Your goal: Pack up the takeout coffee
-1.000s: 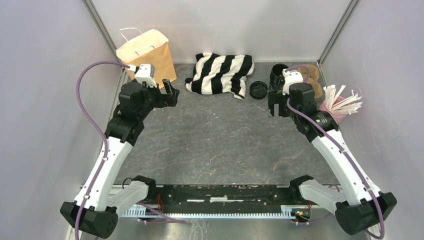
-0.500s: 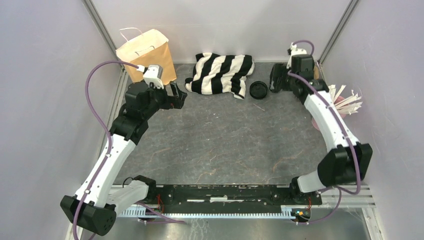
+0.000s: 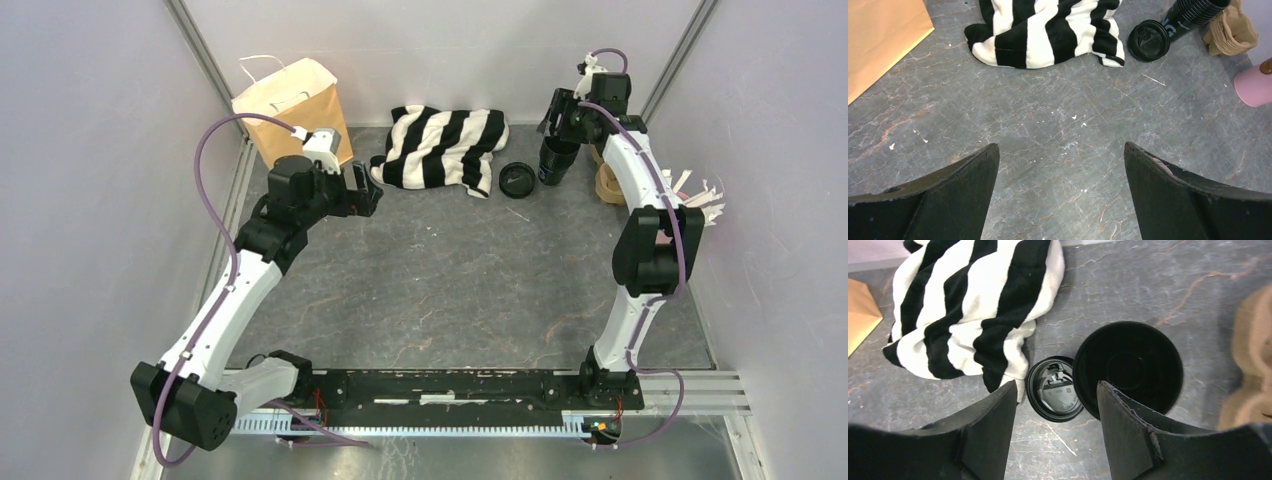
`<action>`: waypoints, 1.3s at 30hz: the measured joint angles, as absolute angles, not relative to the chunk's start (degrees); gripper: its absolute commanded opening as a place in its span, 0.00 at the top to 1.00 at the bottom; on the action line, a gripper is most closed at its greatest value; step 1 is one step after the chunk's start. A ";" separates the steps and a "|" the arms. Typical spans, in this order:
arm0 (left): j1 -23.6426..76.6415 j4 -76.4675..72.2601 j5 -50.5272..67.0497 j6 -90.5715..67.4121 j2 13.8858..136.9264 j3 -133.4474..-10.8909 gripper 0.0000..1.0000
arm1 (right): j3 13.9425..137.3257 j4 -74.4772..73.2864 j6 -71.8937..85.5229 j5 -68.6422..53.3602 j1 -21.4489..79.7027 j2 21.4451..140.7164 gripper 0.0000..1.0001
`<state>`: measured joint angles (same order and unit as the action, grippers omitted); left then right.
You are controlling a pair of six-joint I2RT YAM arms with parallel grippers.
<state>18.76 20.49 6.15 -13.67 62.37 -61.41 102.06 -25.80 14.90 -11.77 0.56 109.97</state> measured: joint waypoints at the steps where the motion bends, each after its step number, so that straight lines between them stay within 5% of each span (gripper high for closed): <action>1: 18.90 20.51 6.17 -13.67 62.78 -61.60 0.00 | 102.54 -25.54 15.22 -13.06 0.32 111.00 0.35; 39: 20.67 20.99 4.99 -13.61 67.13 -64.82 0.00 | 104.01 -17.96 24.71 -27.55 -4.93 120.66 0.72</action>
